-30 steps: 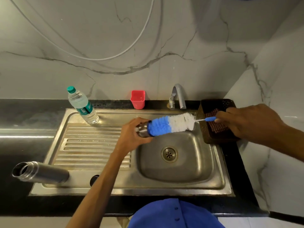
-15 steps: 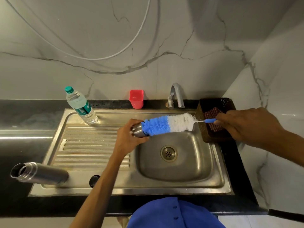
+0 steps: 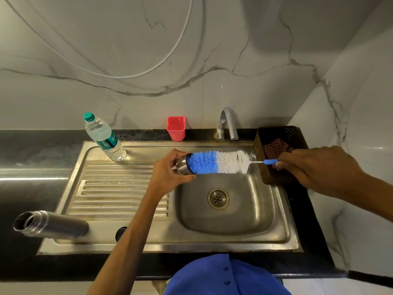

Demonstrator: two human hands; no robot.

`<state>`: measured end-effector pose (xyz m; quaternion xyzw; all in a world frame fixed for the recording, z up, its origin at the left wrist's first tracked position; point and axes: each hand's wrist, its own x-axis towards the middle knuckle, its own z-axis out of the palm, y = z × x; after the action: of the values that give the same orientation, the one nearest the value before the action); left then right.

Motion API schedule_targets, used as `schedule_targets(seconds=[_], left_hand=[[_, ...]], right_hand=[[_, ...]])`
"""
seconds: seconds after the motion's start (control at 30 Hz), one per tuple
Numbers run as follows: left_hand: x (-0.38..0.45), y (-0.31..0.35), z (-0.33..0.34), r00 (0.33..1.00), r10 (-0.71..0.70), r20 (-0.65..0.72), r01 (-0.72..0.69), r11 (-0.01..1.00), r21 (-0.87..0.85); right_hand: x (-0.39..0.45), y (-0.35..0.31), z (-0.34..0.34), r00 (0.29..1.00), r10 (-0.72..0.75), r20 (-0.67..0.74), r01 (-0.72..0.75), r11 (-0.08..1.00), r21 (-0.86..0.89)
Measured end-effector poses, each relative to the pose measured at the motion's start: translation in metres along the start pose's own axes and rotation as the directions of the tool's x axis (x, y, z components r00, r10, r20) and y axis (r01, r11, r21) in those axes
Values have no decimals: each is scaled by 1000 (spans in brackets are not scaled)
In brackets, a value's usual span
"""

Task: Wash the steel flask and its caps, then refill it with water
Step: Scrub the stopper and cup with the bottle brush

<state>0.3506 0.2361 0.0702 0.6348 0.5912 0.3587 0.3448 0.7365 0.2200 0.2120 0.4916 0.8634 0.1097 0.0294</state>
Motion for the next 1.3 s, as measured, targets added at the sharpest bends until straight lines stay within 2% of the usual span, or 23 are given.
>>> schedule_targets(seconds=[0.1,0.2,0.33,0.47,0.6,0.67,0.77,0.9,1.17,1.3], left_hand=[[-2,15,17,1000,4,4,-4,1000,6],[-7,7,20,1000,7,14,-7,1000,20],[-9,-20,-12,995,-55,-81,54,998,-13],[-8,0,5,998,-16,-68,19,999,30],[-9,-20,-4,995,-36,-88,40,998,43],[-8,-18,-7,998,-27,-55,29,999,42],[-8,3,10,996,70,51,-73,995,73],[-5,4,10,997,41,59,-42,999,23],[-11,-2,4,997,-52,61,50,998,38],[-19,-2,8,997,-76,15,76,996,37]], right_hand=[[12,-3,-6,999,18,-32,-19,999,-32],[14,0,-7,999,33,32,-32,999,-33],[-2,11,-10,995,88,47,-88,996,11],[8,5,0,992,95,85,-97,995,17],[-3,11,-3,995,96,24,-97,994,59],[-5,7,0,997,80,-12,-78,994,73],[2,-4,8,998,57,-4,-57,997,59],[-5,-2,7,995,82,53,-87,992,90],[-12,-9,9,997,37,-66,-28,991,128],[-13,-4,7,994,29,-109,-15,991,134]])
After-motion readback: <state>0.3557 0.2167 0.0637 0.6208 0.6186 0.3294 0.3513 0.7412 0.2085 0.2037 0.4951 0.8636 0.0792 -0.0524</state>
